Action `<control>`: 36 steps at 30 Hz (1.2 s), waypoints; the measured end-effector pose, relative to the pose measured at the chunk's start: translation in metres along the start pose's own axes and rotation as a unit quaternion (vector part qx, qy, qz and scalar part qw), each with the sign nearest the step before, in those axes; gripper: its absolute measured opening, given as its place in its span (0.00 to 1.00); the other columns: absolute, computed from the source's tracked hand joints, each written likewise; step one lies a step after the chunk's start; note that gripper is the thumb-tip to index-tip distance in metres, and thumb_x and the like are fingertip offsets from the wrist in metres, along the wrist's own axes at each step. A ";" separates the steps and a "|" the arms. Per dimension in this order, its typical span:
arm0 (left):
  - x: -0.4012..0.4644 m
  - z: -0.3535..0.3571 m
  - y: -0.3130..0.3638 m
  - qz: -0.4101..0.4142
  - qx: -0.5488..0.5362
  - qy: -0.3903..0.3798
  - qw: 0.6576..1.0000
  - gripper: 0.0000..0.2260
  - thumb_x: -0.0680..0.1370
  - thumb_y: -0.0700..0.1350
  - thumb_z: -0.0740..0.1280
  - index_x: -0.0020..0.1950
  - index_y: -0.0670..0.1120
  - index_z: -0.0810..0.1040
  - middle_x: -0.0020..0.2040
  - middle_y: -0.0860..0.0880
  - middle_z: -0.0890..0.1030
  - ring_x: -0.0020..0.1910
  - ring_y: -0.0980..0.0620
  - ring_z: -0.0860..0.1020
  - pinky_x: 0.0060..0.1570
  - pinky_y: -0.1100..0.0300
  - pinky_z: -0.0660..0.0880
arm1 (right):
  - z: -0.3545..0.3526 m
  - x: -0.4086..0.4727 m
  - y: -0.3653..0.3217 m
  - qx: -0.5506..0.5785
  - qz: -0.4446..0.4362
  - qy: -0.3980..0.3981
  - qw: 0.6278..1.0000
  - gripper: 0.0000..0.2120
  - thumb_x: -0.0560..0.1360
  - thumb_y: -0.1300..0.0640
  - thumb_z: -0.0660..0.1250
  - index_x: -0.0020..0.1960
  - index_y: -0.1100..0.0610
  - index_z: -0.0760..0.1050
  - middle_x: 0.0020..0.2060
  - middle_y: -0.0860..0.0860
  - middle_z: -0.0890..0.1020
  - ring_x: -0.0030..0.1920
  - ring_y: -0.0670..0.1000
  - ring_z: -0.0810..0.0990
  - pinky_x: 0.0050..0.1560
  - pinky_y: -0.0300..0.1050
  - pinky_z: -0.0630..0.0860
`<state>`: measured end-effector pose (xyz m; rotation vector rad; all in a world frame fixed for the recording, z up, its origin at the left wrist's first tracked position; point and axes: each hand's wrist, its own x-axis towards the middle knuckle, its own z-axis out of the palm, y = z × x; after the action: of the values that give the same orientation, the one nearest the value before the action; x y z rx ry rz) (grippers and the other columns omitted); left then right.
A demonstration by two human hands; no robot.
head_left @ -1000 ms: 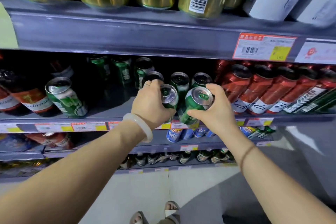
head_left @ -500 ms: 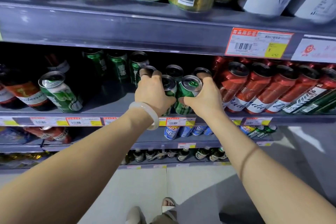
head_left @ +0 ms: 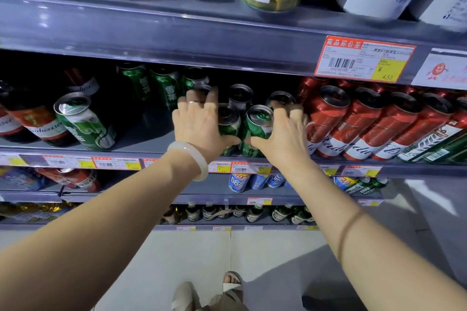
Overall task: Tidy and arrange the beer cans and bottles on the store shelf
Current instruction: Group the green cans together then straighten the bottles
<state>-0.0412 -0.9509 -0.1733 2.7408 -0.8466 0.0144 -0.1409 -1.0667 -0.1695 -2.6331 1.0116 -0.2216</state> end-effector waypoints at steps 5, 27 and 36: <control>0.007 0.009 -0.018 -0.110 -0.276 -0.079 0.952 0.59 0.56 0.53 0.80 0.75 0.46 0.45 0.69 0.39 0.61 0.68 0.41 0.62 0.66 0.47 0.65 | -0.002 -0.002 0.002 0.039 0.037 -0.027 0.998 0.55 0.63 0.47 0.77 0.75 0.57 0.44 0.68 0.62 0.60 0.69 0.61 0.60 0.68 0.50 0.60; -0.023 -0.002 -0.056 -0.066 -0.260 -0.052 0.962 0.45 0.62 0.48 0.79 0.72 0.43 0.57 0.68 0.41 0.61 0.64 0.43 0.68 0.63 0.54 0.67 | -0.026 0.003 -0.041 0.007 -0.095 -0.046 0.994 0.36 0.71 0.47 0.70 0.72 0.55 0.58 0.68 0.59 0.65 0.69 0.59 0.63 0.65 0.47 0.63; -0.032 -0.037 -0.176 -0.157 -0.065 0.194 0.966 0.27 0.68 0.46 0.74 0.63 0.39 0.72 0.66 0.37 0.68 0.66 0.37 0.65 0.64 0.51 0.61 | 0.025 0.014 -0.113 0.045 -0.226 -0.075 0.970 0.26 0.74 0.50 0.68 0.69 0.57 0.66 0.66 0.57 0.70 0.67 0.57 0.67 0.66 0.46 0.62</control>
<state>0.0325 -0.7847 -0.1852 2.5875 -0.2922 0.4031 -0.0538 -0.9907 -0.1539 -2.7108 0.3347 -0.1610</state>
